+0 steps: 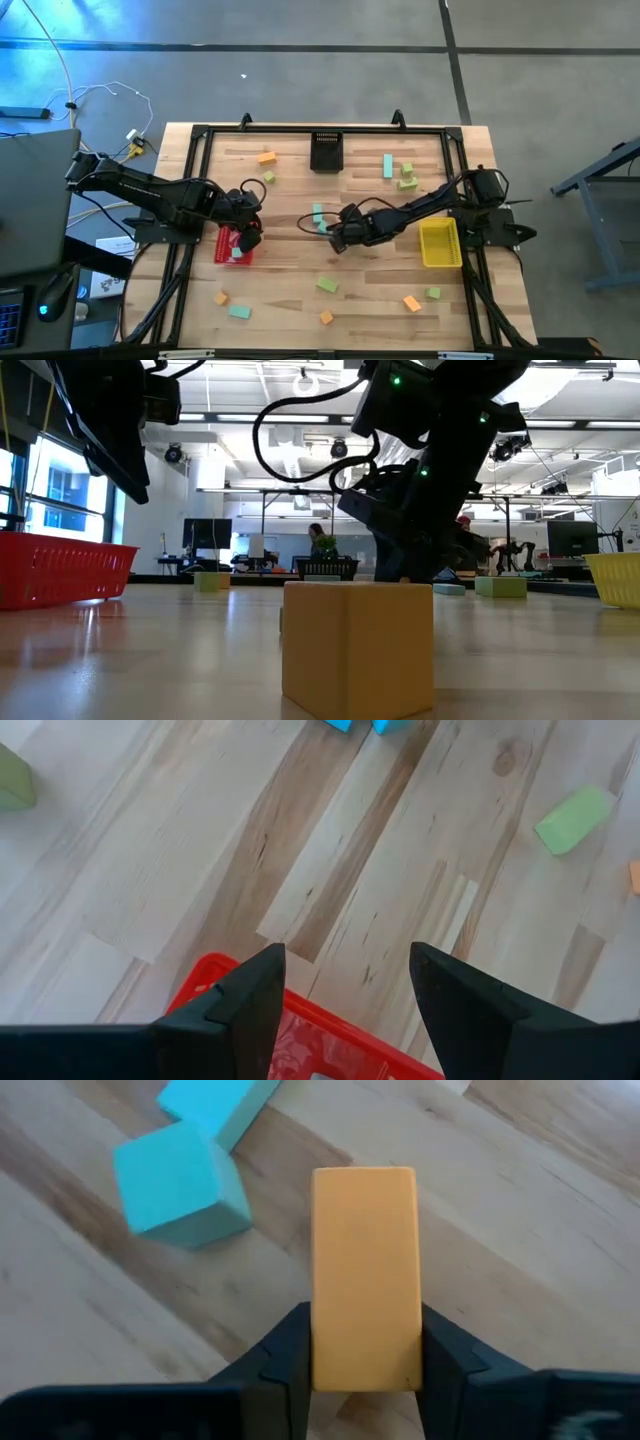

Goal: Sort & place blocks by color
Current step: Put the yellow block into the yellow bin

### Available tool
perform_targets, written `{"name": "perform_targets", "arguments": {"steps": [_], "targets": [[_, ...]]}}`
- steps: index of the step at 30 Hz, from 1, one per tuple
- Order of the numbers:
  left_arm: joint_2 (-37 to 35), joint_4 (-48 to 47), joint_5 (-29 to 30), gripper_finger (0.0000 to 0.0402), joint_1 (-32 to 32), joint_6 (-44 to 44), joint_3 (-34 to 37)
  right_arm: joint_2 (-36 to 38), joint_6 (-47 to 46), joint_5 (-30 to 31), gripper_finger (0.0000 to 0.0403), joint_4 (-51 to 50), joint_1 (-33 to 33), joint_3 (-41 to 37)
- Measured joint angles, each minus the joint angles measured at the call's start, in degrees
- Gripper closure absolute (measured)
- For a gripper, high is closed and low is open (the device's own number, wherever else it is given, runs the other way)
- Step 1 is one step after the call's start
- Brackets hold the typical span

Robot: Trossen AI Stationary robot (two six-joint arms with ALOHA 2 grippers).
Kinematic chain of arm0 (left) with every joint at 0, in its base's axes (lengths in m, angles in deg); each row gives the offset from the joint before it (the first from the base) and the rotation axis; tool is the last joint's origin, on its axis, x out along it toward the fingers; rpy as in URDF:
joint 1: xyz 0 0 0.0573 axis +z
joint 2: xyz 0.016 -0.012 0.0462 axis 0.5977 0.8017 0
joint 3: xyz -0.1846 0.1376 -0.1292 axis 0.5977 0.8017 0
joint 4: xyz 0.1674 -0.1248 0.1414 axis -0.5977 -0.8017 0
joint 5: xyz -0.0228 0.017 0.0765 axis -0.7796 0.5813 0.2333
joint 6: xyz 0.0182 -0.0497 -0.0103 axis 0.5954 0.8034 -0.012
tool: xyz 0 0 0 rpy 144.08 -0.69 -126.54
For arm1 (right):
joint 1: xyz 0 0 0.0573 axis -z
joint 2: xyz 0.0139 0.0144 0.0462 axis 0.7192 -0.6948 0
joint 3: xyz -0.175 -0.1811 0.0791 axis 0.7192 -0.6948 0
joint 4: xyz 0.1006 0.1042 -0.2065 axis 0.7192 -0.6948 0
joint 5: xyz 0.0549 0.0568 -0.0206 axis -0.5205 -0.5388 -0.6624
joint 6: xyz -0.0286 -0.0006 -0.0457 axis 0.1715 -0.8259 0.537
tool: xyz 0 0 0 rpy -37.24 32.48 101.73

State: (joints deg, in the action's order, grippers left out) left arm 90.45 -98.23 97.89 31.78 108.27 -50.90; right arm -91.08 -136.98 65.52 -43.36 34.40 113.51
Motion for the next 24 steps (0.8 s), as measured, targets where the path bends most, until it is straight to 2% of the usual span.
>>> {"name": "perform_targets", "arguments": {"steps": [4, 15, 20, 24], "targets": [[0.00, -0.02, 0.00, 0.0202, 0.00, -0.45, 0.02, 1.45, -2.76, 2.65, 0.0300, -3.27, -2.43, -0.04], [0.02, 0.63, 0.74, 0.0202, 0.00, -0.42, 0.02, 9.48, -16.52, 11.06, 0.0300, -20.19, -9.90, -0.04], [0.01, 2.06, 1.12, 0.0202, 0.00, -0.44, 0.02, 13.12, -24.81, 15.02, 0.0300, -29.83, -13.35, -0.04], [0.02, 2.29, 1.10, 0.0202, 0.00, -0.44, 0.02, 15.51, -32.51, 15.99, 0.0300, -37.60, -15.97, -0.04]]}}
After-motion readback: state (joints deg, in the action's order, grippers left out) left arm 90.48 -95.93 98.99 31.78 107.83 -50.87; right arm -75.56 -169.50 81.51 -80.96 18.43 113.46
